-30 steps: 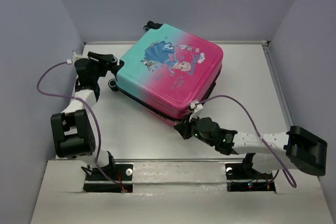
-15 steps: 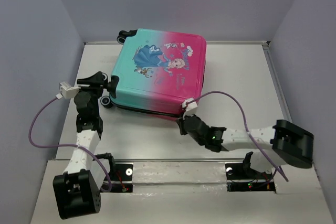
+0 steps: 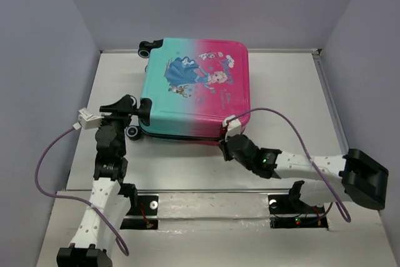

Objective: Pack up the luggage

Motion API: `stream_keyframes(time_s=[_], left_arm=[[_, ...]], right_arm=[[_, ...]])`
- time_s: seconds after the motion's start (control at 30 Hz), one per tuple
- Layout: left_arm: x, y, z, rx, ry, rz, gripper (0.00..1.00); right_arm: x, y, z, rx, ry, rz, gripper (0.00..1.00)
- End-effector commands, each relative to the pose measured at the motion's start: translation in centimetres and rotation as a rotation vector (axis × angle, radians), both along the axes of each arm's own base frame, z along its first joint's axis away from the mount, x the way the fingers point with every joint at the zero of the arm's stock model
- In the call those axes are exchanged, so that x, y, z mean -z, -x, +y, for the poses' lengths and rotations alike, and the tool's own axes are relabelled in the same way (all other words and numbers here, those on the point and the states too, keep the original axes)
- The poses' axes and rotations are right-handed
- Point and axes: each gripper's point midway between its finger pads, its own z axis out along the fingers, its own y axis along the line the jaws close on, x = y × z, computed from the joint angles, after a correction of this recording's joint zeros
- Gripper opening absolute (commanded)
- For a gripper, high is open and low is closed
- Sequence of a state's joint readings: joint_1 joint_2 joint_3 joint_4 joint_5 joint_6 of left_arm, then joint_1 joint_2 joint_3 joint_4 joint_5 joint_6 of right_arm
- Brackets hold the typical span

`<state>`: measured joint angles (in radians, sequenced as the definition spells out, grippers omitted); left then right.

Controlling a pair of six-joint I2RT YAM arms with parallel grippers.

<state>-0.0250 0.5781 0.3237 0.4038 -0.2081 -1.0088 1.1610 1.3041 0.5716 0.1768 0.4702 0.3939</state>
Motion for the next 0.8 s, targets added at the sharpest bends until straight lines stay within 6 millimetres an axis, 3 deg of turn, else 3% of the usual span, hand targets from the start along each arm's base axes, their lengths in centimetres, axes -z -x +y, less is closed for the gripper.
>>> stream_keyframes(time_s=[0.0,0.03,0.1,0.13,0.27,0.3,0.33,0.37,0.4,0.47,0.53,0.57,0.67,0.7,0.73,0.77], left_arm=[[3.2,3.8,-12.5,0.591,-0.019,0.088,0.06],[3.1,4.3,-13.4,0.620,-0.018,0.082,0.06],[2.8,4.5,-13.7,0.617,-0.008,0.073,0.06],[2.8,4.6,-14.0,0.623,-0.002,0.075,0.06],[3.3,5.4,-16.3,0.679,0.016,0.074,0.06],[4.3,5.1,-17.4,0.694,0.015,0.088,0.06],[4.3,5.1,-17.4,0.695,0.012,0.088,0.06],[5.0,5.0,-17.7,0.702,0.004,0.107,0.06],[5.0,5.0,-17.9,0.710,0.000,0.106,0.06],[5.4,5.0,-17.9,0.710,-0.011,0.114,0.06],[5.4,5.1,-17.7,0.704,-0.013,0.105,0.06],[4.9,5.2,-17.6,0.700,-0.012,0.088,0.06],[4.2,5.0,-16.7,0.658,-0.041,0.088,0.06],[3.8,5.0,-16.5,0.647,-0.052,0.085,0.06],[3.5,5.0,-16.3,0.639,-0.061,0.082,0.06],[2.9,5.1,-16.2,0.636,-0.071,0.068,0.06]], right_arm=[[-10.5,-2.0,1.7,-0.182,-0.370,-0.078,0.07],[-11.6,-3.8,-0.6,-0.143,-0.376,-0.096,0.07],[-12.9,-4.9,-2.1,-0.141,-0.378,-0.122,0.07],[-14.5,-5.5,-2.5,-0.151,-0.378,-0.154,0.07],[-14.2,-5.0,-1.4,-0.239,-0.364,-0.105,0.07],[-11.1,-0.1,2.9,-0.370,-0.463,0.027,0.07],[-12.0,-0.2,3.2,-0.371,-0.500,0.015,0.07],[-10.8,3.1,5.5,-0.426,-0.488,0.050,0.07],[-8.7,4.2,7.4,-0.444,-0.457,0.100,0.07],[-7.6,6.4,10.0,-0.490,-0.428,0.125,0.07],[-6.8,6.8,11.6,-0.488,-0.440,0.158,0.07],[-6.4,6.5,11.4,-0.466,-0.433,0.154,0.07],[-4.9,4.1,7.5,-0.321,-0.325,0.108,0.07],[-6.0,3.3,6.7,-0.297,-0.340,0.092,0.07],[-6.2,1.9,3.8,-0.239,-0.345,0.088,0.07],[-6.2,1.2,2.2,-0.208,-0.350,0.082,0.07]])
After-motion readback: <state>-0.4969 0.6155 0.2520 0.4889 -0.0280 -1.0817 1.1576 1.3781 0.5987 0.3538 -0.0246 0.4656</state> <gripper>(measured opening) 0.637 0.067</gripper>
